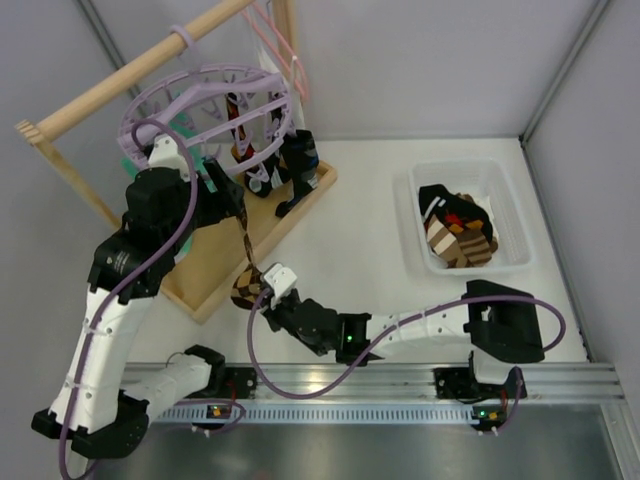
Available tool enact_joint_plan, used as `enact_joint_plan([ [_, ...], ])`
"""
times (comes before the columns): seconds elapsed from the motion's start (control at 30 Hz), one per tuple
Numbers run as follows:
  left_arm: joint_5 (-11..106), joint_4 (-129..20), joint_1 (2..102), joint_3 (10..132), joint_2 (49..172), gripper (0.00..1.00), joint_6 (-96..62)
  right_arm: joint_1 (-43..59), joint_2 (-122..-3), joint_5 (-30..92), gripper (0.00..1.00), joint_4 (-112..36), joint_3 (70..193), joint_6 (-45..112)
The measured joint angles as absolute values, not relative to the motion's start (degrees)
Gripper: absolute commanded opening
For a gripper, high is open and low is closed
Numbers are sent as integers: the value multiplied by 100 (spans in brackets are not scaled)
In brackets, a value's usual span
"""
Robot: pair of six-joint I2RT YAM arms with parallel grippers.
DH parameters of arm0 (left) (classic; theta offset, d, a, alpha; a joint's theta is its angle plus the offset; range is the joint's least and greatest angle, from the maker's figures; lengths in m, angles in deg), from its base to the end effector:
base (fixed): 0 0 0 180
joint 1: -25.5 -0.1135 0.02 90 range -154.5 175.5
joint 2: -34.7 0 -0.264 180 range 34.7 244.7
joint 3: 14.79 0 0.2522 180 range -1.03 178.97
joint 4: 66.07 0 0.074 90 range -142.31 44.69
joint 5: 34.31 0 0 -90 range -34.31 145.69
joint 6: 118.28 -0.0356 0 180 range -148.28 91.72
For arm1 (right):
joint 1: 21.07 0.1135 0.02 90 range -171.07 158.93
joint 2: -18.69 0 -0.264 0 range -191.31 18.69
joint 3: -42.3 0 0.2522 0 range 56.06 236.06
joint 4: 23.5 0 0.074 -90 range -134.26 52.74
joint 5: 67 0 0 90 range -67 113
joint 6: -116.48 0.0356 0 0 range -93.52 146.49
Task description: Remove the socks clipped to the hanger
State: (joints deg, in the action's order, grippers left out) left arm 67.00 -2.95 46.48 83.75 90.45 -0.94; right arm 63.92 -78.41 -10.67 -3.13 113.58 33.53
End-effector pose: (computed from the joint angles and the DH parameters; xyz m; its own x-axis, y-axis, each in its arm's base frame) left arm 0.1506 -0.0503 0.4652 -0.3705 -0.3402 -0.8643 0.0104 0.9289 -0.3701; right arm 0.0531 0.3796 0.2558 -0.1041 -0.0175 -0.9944 -0.7739 0.6294 0.0699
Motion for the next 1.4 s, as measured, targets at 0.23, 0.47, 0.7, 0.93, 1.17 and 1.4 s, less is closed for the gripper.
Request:
enact_joint_plan([
  [0.23,7133,-314,4897,8377,9248,63,-114,6431,-8116,-1353,0,-685,11764,3262],
  [0.47,7509,-325,4945,8405,9322,48,-151,6492,-8278,-1497,0,-829,11845,3192],
  [0.7,7673,-373,4956,8407,9462,6,-188,6510,-8284,-1561,0,-827,11843,3163],
  [0.93,7625,-398,4960,8407,9508,28,-182,6534,-8182,-1633,0,-687,11454,3224],
  [1.17,7107,-428,4960,8160,9095,98,-359,6422,-6330,-1932,0,-1979,10029,3808],
  [1.4,6305,-446,4960,7376,7762,98,-580,4965,-3587,-1998,0,-3937,9891,4440],
])
